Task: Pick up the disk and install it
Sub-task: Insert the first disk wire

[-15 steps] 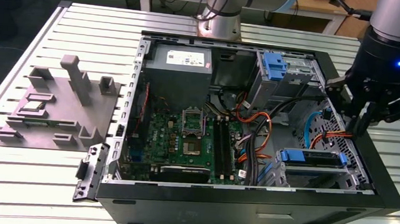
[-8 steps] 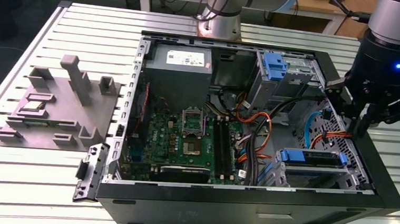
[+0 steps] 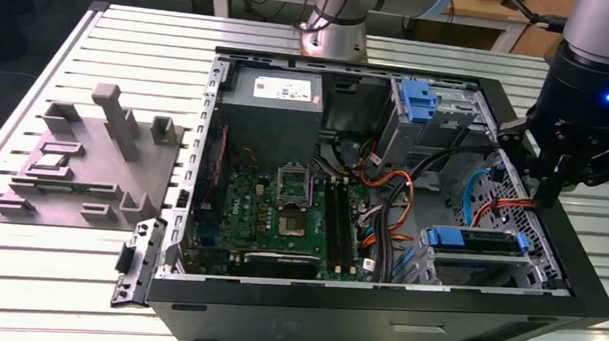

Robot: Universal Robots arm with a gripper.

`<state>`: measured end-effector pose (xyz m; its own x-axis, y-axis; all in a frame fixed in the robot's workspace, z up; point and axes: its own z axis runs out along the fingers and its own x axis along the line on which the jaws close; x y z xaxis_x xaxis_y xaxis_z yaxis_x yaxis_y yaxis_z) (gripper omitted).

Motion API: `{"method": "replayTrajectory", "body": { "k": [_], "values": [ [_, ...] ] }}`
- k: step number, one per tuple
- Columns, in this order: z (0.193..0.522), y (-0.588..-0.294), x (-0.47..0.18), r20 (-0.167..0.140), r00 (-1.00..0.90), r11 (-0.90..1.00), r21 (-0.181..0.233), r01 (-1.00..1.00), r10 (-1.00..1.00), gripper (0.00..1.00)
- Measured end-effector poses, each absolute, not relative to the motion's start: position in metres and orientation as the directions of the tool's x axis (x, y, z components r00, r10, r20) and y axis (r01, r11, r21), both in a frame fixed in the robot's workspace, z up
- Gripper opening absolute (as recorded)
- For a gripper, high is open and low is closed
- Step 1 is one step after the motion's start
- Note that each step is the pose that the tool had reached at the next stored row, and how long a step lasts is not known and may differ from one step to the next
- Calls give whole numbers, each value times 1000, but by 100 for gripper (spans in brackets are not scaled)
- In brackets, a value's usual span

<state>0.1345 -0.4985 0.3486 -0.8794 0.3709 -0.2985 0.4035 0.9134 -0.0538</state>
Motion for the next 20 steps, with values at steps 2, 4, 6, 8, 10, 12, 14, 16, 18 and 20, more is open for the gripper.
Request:
{"method": "replayTrajectory", "body": {
  "k": [2, 4, 6, 8, 10, 12, 14, 16, 18, 20],
  "values": [
    [349, -499, 132, -299, -879, 913, -54, 404, 371, 17],
    [349, -499, 131, -299, -879, 913, -54, 404, 371, 17],
    [349, -499, 130, -299, -875, 909, -54, 413, 380, 17],
    [349, -498, 130, -299, -866, 899, -54, 435, 401, 17],
    [349, -498, 130, -299, -859, 892, -54, 450, 415, 17],
    [349, -498, 128, -299, -859, 891, -54, 450, 415, 17],
    [349, -498, 128, -299, -859, 891, -54, 450, 416, 17],
    [349, -498, 128, -299, -851, 883, -54, 466, 432, 17],
    [349, -498, 128, -299, -835, 866, -54, 497, 461, 17],
    [349, -498, 128, -299, -818, 847, -54, 529, 492, 17]
  ]
}}
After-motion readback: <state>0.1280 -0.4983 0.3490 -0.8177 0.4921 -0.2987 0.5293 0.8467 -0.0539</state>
